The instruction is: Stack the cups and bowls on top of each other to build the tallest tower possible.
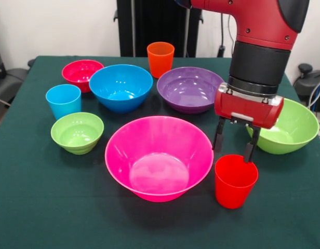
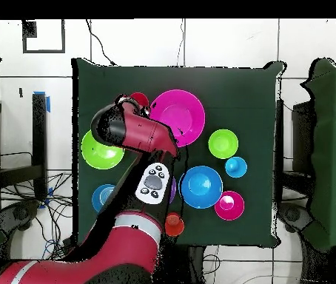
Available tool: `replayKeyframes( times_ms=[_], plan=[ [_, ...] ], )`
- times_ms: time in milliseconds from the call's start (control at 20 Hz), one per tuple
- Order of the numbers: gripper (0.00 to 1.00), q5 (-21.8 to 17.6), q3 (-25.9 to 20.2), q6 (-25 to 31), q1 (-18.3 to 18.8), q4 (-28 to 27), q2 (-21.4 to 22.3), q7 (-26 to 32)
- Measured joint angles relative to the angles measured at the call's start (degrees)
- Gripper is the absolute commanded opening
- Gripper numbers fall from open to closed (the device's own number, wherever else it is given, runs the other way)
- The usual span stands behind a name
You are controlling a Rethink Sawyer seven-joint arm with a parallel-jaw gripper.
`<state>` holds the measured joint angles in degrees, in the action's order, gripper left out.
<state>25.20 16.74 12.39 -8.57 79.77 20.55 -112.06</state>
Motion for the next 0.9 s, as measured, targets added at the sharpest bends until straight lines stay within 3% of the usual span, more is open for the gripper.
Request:
replayKeyframes(
  times_ms=[900],
  plan=[
    [1.00, 0.0, 0.1, 1.8, 0.0, 0.0, 3.9, 0.0]
  ],
)
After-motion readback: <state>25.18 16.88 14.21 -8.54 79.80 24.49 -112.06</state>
